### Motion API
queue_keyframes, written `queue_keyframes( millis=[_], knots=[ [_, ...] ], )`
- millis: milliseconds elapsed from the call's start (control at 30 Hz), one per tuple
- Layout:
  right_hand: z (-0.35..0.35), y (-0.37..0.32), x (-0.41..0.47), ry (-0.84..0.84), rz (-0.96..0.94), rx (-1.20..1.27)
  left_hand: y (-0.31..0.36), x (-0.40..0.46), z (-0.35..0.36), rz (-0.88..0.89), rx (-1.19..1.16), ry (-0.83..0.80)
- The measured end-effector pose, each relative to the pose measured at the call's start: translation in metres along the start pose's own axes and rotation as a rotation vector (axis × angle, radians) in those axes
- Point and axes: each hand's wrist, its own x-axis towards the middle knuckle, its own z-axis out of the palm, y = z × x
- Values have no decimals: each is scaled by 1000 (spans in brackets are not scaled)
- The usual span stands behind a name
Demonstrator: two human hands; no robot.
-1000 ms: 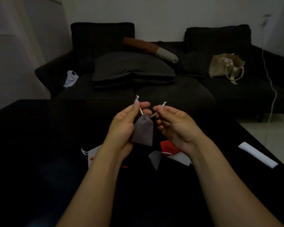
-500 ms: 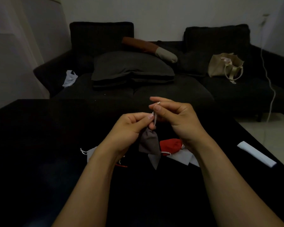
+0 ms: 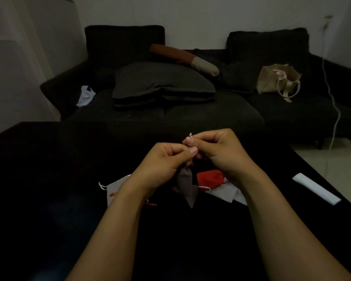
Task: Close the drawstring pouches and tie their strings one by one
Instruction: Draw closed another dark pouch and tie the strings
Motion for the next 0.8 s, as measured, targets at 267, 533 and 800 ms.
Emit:
queue_keyframes(
  millis=[267,533,800],
  knots=[
    [-1,4,5,20,82,23,-4,7,5,-115,-191,139],
    [0,5,4,139,-10,-115,-9,9,14,-107,-176,314],
    [2,11,9,187,-18,-225,-12,9,14,-68,-62,345]
  ],
)
